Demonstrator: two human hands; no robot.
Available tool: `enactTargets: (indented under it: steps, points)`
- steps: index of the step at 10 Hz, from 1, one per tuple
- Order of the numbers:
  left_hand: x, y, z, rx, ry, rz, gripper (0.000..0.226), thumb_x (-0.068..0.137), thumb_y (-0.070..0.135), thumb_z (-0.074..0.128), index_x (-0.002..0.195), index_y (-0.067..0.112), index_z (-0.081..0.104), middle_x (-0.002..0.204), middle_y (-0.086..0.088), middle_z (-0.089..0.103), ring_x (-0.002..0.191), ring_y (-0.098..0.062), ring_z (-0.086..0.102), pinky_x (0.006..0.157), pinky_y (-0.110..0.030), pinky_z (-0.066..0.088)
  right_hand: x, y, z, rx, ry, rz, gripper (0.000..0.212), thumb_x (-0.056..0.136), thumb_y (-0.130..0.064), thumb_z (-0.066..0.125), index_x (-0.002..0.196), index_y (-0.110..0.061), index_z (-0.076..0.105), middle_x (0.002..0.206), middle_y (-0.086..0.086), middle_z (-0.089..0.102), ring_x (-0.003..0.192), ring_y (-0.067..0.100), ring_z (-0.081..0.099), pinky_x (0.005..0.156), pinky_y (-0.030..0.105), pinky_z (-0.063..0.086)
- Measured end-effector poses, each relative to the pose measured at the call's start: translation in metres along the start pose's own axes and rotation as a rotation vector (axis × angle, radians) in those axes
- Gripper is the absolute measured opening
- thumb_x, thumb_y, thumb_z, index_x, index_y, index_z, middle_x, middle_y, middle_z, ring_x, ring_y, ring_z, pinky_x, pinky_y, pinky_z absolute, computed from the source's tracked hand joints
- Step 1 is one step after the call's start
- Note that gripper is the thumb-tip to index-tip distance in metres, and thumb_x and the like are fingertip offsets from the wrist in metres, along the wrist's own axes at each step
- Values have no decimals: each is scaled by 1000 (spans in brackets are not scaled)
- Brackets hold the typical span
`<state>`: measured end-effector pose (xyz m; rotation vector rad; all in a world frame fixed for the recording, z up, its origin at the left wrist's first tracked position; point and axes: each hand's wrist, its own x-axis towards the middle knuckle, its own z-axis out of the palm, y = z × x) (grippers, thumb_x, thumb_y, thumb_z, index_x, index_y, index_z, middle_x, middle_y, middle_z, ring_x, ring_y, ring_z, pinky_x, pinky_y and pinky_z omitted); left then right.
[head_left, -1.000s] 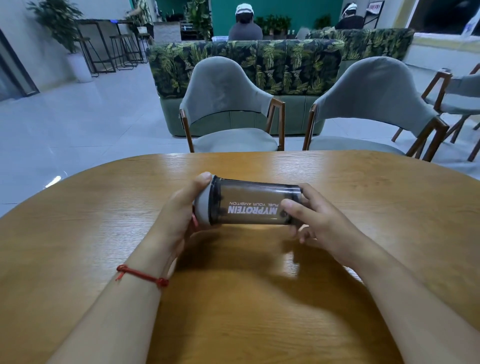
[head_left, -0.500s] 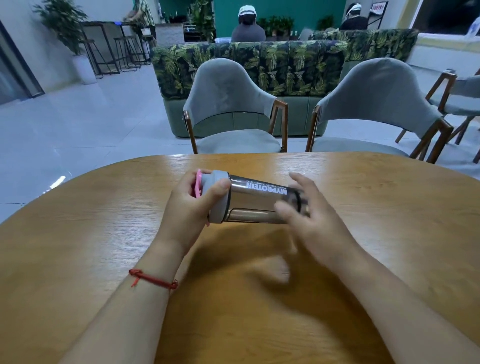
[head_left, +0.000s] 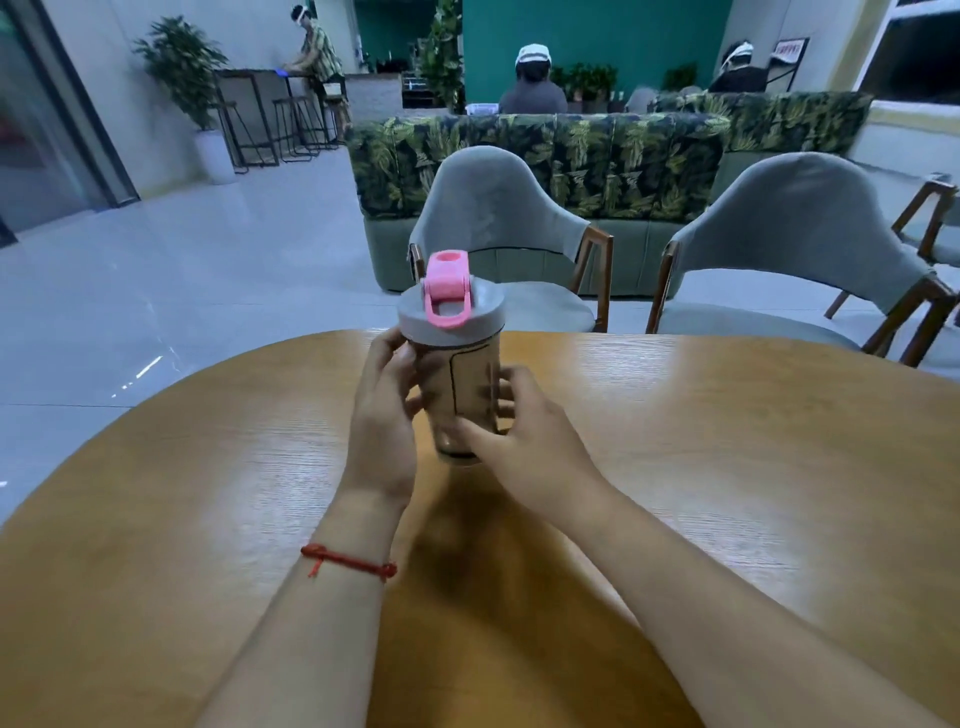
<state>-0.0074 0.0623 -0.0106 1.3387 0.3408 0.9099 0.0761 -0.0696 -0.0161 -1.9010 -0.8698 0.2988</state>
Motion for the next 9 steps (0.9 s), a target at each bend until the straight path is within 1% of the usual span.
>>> enactTargets:
  steps: [1,2,3,4,5,6,7,8,9]
  points:
    - [9,7,-12,69,188,16,32,118,18,39,132,10,66,112,3,73,95,8,74,72,-10,55,25,-15,35,52,-36,1,69,91,-41,87,149,-28,52,125,-18,67,94,-12,62,80,7,45]
    - [22,-2,-32,181,359,-7,47,112,44,40,140,20,69,134,-8,70,125,-17,70,101,-34,58,53,-23,72,80,-37,29,64,90,-38,88,144,-25,56,132,-6,76,113,11,71,100,33,58]
    - [32,-16,-48,253,504,-63,43,106,51,43,134,31,68,140,-6,67,130,-24,64,113,-49,50,73,-28,101,94,-54,40,65,87,-39,89,141,-23,57,129,-1,79,116,18,75,101,39,59]
    - [36,-19,-54,157,568,-117,36,110,42,45,138,28,63,134,-4,73,125,-25,68,103,-41,53,87,-34,121,117,-79,41,67,87,-38,88,143,-20,56,129,0,79,113,17,76,89,29,55]
    - [40,-18,-58,141,591,-151,47,114,36,42,158,28,54,147,-2,70,131,-23,64,106,-36,49,99,-45,139,117,-109,64,71,84,-37,88,144,-18,55,130,2,78,114,22,76,97,35,58]
    - [45,-23,-64,149,577,-140,58,114,34,39,172,30,36,169,2,53,150,-22,51,123,-42,38,108,-45,154,111,-117,50,69,88,-28,85,147,-16,53,133,7,77,117,26,75,103,41,57]
    - [46,-25,-67,89,627,-131,60,112,26,44,172,26,35,173,3,45,151,-19,48,115,-31,41,103,-46,148,71,-133,28,70,94,-21,83,154,-16,48,141,2,72,116,19,69,104,36,54]
    - [39,-18,-66,107,843,41,48,107,16,49,155,11,48,156,-8,50,135,-22,53,102,-26,48,90,-44,130,33,-142,-10,90,94,-34,84,168,-19,35,160,1,56,139,21,57,116,39,45]
    - [17,-6,-61,315,733,405,28,103,14,53,126,-1,60,123,-11,59,106,-33,63,84,-23,51,70,-44,98,-39,-60,-44,91,99,-45,77,172,-24,28,177,1,40,158,24,43,125,45,39]
